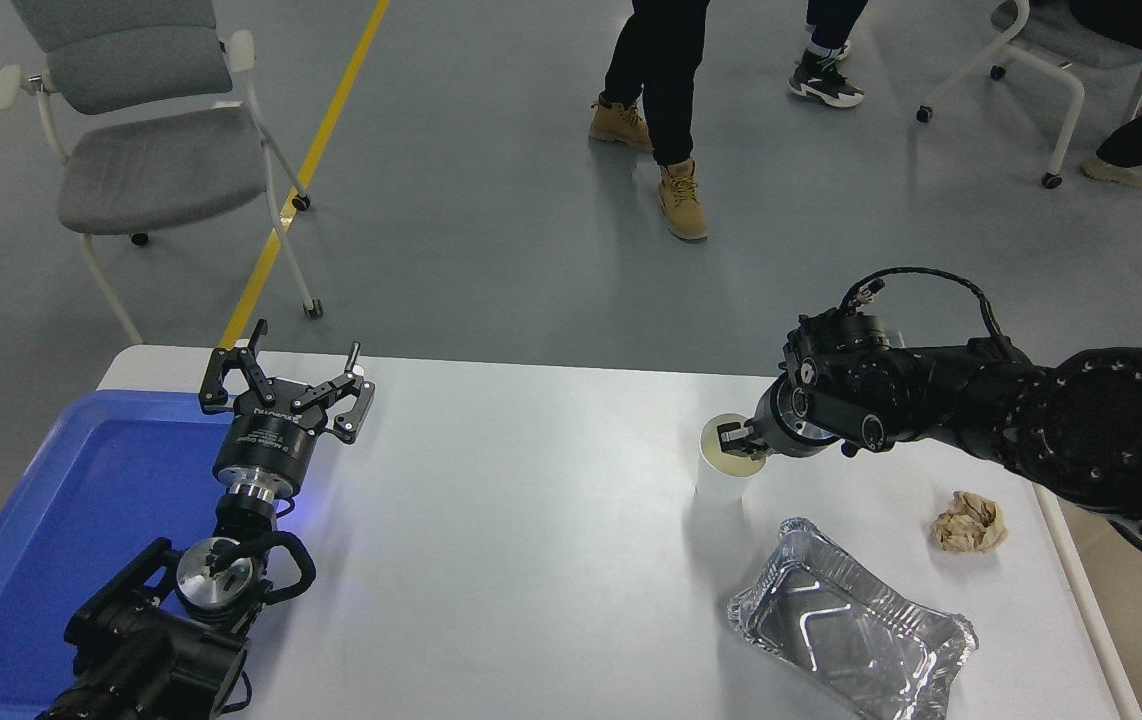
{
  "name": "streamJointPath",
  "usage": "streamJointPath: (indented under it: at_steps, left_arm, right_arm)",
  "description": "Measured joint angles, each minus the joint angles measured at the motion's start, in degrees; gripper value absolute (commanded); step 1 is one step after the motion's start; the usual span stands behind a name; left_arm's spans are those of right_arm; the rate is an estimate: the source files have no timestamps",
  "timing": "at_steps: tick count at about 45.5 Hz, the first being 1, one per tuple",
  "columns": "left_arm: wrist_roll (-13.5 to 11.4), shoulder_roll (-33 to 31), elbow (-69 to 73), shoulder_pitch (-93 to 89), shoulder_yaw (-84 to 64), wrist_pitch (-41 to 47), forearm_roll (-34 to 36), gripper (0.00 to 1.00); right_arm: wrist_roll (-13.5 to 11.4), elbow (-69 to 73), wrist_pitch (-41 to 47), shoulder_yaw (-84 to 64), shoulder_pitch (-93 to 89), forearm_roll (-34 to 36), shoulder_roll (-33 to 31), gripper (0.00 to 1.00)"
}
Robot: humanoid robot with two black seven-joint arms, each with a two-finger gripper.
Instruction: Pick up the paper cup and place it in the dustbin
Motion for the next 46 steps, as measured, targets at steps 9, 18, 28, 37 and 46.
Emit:
streamJointPath:
  at_steps: [9,18,28,37,46]
  left_arm:
    - [0.08,0.03,0.0,0.0,-0.06,0.0,0.0,0.99]
    - [0.08,0.07,0.0,0.04,-0.07,0.0,0.01,0.99]
    - [0.07,0.09,0.0,0.07,-0.09,0.0,0.02,0.99]
    - [0.06,0.09,0.0,0.07,-0.09,0.0,0.02,0.99]
    - [-0.01,0.09,0.0,0.02,-0.04,0.0,-0.04,0.99]
  right_arm:
    - [0.05,4.86,4.45,1.31,7.93,1.26,-3.66,0.0]
    - [-0.25,12.19,8.11,1.81,19.06,1.79,-10.95,0.0]
    - [-1.02,21.57,9.54,0.88,31.63,1.91,-18.26,0.0]
    - [-2.29,27.44,10.05,0.04,40.51,2.21,-22.82,0.0]
    - [-4.37,29.52,10.23,-0.22,45.8,2.19,-28.14,0.0]
